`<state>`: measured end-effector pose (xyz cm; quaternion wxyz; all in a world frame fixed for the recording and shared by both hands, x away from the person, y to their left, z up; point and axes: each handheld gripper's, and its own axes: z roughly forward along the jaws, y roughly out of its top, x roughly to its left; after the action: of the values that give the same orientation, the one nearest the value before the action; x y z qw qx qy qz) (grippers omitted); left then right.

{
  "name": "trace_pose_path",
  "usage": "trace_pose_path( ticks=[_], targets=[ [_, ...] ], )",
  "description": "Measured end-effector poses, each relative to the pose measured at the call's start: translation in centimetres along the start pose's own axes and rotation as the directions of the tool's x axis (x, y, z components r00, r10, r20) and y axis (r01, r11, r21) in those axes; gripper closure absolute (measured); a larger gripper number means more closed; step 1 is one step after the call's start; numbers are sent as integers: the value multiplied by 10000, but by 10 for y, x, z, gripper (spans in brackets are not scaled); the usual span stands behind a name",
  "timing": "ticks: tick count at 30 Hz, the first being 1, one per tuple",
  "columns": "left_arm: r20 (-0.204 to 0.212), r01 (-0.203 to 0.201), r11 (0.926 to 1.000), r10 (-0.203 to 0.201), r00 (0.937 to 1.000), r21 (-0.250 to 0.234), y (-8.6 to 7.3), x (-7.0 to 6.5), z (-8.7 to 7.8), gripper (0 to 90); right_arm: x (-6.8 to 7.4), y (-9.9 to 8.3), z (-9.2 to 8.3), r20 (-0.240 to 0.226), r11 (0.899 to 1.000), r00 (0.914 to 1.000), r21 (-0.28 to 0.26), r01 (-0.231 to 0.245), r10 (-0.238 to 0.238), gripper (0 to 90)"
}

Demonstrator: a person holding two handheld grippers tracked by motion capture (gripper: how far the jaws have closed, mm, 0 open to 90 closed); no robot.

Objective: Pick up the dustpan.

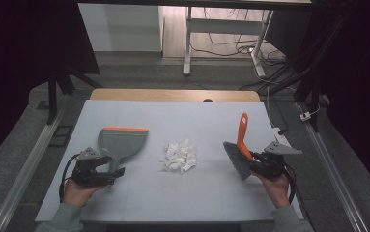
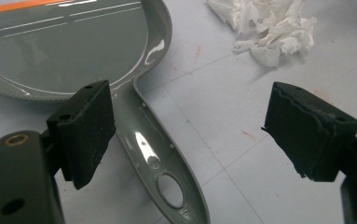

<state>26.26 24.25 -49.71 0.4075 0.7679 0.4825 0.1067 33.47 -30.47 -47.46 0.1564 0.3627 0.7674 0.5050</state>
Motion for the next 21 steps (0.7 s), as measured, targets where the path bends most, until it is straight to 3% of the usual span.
trace_pose_path(
  ticks=[21],
  targets=[
    [111,-18,9999,16,9999,150,0,0,0,171,2,1,-2,6,9998,9999,-167,144,-144,695]
  ],
)
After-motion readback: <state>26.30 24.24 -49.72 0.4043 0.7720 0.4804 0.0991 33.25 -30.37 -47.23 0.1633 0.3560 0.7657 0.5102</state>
